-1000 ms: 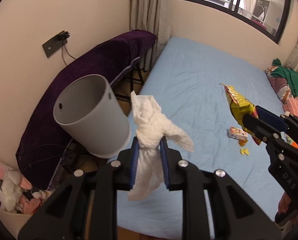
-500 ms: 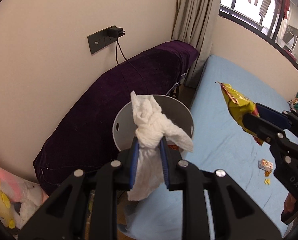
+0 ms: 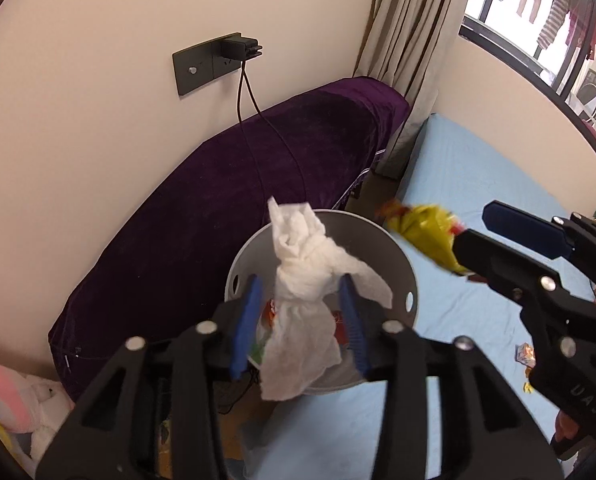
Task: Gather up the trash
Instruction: 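Open the right tool over the bin while the left tool releases the tissue, then move both open tools back over the bed, then grasp the Anchor milk carton with the left tool and lift it, then grasp the grey sock with the right tool while the left tool holds the carton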
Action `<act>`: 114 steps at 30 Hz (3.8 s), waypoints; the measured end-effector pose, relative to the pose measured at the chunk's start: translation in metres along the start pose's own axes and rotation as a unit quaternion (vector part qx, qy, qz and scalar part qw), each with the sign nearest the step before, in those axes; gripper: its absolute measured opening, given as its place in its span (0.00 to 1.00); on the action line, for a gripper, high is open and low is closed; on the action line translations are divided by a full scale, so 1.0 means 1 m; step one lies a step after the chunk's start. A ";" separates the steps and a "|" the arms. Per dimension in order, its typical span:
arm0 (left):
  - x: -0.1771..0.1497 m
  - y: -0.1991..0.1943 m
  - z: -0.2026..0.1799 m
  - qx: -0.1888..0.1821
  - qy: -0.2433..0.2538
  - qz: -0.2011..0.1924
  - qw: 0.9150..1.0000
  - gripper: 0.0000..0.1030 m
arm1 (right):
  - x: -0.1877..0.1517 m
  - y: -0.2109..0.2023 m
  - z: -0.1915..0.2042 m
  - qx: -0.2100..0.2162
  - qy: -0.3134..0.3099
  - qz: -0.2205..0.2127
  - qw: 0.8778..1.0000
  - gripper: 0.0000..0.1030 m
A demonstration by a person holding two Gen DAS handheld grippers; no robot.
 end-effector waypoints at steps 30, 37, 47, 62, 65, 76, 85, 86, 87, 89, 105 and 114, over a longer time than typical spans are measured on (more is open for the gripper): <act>0.014 -0.014 -0.171 -0.106 0.196 -0.025 0.975 0.63 | -0.095 -0.126 -0.127 -0.176 0.167 -0.062 0.968 0.42; 0.000 -0.022 -0.291 -0.171 0.303 -0.029 0.937 0.63 | -0.180 -0.212 -0.194 -0.280 0.281 -0.083 0.914 0.42; -0.044 -0.031 -0.447 -0.234 0.409 -0.026 0.882 0.63 | -0.293 -0.311 -0.272 -0.383 0.375 -0.091 0.839 0.42; -0.100 0.060 -0.593 -0.251 0.504 0.023 0.826 0.63 | -0.418 -0.300 -0.400 -0.405 0.455 -0.062 0.791 0.42; -0.112 0.088 -0.612 -0.261 0.525 0.032 0.809 0.63 | -0.436 -0.273 -0.417 -0.402 0.470 -0.052 0.784 0.42; -0.141 0.179 -0.660 -0.290 0.583 0.057 0.757 0.63 | -0.476 -0.202 -0.476 -0.409 0.511 -0.040 0.755 0.42; -0.166 0.235 -0.689 -0.313 0.610 0.068 0.725 0.63 | -0.506 -0.161 -0.512 -0.413 0.524 -0.028 0.744 0.42; -0.169 0.241 -0.691 -0.315 0.612 0.069 0.722 0.63 | -0.510 -0.155 -0.514 -0.412 0.525 -0.026 0.744 0.42; -0.172 0.247 -0.693 -0.318 0.613 0.071 0.720 0.63 | -0.513 -0.149 -0.516 -0.411 0.526 -0.025 0.745 0.42; -0.178 0.257 -0.696 -0.322 0.618 0.075 0.714 0.63 | -0.518 -0.138 -0.520 -0.408 0.526 -0.020 0.746 0.42; -0.193 0.313 -0.717 -0.327 0.631 0.075 0.699 0.69 | -0.528 -0.097 -0.538 -0.401 0.521 0.001 0.753 0.42; -0.189 0.316 -0.724 -0.335 0.609 0.064 0.717 0.43 | -0.524 -0.090 -0.554 -0.401 0.513 0.005 0.759 0.42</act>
Point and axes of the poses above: each gripper's, at about its wrist camera, not at the fingertips, and y roughly the way its jaws point, z to its left, x to its top, the point moved 2 cm from there along y, roughly the way its jaws point, and after that the axes turned 10 degrees about y, right-handed, at the moved point
